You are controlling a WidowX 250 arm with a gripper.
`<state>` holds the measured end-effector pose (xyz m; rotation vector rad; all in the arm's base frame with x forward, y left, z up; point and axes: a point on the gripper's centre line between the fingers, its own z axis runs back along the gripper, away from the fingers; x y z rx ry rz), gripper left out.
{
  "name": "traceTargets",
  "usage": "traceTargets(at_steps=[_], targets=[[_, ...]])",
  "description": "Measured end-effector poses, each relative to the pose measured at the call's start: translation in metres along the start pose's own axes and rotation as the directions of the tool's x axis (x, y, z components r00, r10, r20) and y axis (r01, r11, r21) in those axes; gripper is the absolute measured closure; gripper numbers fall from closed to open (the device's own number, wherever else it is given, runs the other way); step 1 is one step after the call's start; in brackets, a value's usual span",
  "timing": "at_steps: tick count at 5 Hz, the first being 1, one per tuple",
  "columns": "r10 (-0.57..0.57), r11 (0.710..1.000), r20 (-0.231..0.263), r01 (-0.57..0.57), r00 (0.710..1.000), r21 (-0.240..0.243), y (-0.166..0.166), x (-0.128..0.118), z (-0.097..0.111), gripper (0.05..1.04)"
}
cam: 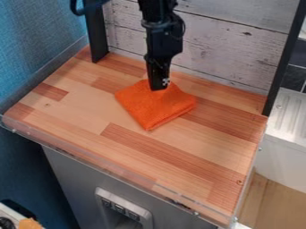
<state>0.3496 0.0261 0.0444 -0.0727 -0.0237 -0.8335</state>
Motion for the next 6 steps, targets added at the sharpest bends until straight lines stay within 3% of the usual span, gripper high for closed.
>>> traceTargets(at_steps=[2, 3, 5, 6], targets=[[-0.016, 0.999, -0.035, 0.015, 0.999, -0.037, 0.002, -0.001, -0.027, 1.024], [-0.009, 1.0, -0.062, 0.007, 0.998, -0.027, 0.002, -0.002, -0.03, 1.024], [0.197, 0.98, -0.12, -0.196, 0.973, 0.019, -0.008, 0.007, -0.034, 1.024], [0.334, 0.942, -0.13, -0.329, 0.933, 0.058, -0.012, 0.014, -0.035, 1.024]])
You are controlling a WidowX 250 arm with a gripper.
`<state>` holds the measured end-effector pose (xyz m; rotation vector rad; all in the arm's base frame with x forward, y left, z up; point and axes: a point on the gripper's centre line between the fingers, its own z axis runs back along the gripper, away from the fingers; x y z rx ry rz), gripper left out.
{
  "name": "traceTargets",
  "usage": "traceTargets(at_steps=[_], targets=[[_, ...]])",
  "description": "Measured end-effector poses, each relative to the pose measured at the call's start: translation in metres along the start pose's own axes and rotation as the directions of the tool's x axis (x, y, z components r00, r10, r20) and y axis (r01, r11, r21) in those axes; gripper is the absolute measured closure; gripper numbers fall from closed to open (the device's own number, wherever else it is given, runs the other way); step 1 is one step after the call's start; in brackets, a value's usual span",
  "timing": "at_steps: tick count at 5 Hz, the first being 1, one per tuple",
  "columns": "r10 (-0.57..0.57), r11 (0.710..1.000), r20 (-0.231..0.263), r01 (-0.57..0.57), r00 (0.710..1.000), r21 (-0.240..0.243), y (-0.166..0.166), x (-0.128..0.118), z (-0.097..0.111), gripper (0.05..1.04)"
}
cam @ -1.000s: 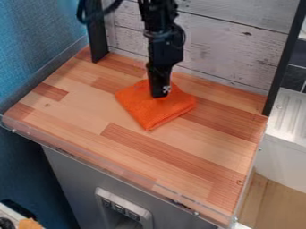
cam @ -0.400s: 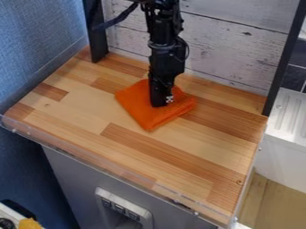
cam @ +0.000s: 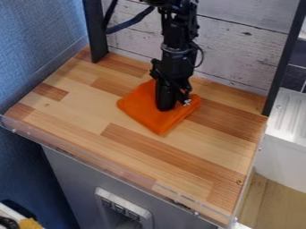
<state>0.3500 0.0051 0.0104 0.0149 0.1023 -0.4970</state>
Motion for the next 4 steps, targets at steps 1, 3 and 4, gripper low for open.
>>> traceTargets(at_steps=[1, 3, 4], targets=[[0.136, 0.99, 0.004, -0.136, 0.991, 0.027, -0.006, 0.005, 0.0, 1.001], [0.334, 0.941, 0.032, -0.335, 0.942, 0.046, -0.028, 0.004, 0.013, 0.6], [0.404, 0.912, 0.081, -0.408, 0.911, 0.043, -0.038, 0.004, 0.037, 0.297]])
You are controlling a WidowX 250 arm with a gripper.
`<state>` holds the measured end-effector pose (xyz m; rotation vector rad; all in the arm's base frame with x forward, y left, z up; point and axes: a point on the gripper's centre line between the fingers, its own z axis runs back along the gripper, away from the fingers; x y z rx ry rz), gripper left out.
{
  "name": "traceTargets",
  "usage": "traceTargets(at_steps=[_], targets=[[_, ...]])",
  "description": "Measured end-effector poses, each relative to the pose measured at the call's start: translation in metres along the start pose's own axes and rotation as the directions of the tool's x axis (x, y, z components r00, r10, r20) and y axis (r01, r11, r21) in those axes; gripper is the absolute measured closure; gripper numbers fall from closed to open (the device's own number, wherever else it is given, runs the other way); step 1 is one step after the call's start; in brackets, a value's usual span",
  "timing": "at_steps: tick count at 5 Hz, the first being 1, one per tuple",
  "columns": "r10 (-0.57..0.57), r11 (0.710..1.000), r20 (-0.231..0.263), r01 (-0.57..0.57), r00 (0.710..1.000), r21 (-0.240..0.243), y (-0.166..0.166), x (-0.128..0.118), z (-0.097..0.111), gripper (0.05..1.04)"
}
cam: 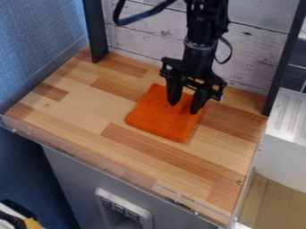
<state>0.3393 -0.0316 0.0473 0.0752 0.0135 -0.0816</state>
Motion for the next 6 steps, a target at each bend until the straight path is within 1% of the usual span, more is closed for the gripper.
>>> traceTargets(at_steps=[1, 2, 3, 4, 5, 6], targets=[[0.053, 0.998, 0.039, -0.052, 0.998, -0.023, -0.014, -0.001, 0.019, 0.089], [0.094, 0.994, 0.053, -0.091, 0.994, -0.055, -0.027, 0.003, 0.032, 0.084], [0.122, 0.99, 0.042, -0.118, 0.992, -0.079, -0.034, 0.006, 0.044, 0.085], [0.14, 0.986, 0.048, -0.135, 0.989, -0.101, -0.042, 0.013, 0.062, 0.089], [0.138, 0.985, 0.059, -0.131, 0.989, -0.109, -0.053, 0.017, 0.079, 0.089], [0.129, 0.987, 0.047, -0.123, 0.991, -0.106, -0.061, 0.019, 0.085, 0.086]])
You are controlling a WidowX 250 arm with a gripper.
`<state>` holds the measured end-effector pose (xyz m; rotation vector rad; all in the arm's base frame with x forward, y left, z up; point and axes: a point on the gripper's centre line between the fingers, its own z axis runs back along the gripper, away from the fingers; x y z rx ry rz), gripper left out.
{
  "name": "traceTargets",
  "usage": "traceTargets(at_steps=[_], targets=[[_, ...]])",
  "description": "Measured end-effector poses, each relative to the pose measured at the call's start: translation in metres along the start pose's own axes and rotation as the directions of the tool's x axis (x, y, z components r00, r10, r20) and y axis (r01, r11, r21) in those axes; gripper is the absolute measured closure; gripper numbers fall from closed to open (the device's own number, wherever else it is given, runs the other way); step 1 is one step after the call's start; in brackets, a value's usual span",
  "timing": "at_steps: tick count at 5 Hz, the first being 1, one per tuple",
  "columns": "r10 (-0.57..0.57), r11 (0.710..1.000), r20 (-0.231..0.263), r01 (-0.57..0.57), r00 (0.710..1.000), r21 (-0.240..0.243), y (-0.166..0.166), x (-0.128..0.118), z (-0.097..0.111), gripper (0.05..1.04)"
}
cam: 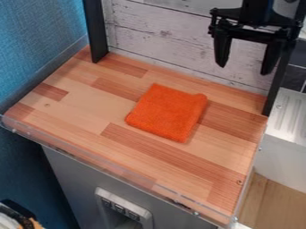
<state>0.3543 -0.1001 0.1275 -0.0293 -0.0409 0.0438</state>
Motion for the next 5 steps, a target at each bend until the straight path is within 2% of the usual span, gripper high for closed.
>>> traceTargets(at_steps=[2, 5], targets=[[-0.017, 1.0, -0.048, 0.018, 0.999, 0.017, -0.001, 0.004, -0.008, 0.085], [-0.042, 0.998, -0.058, 0.044, 0.997, 0.036, -0.003, 0.008, -0.013, 0.085]])
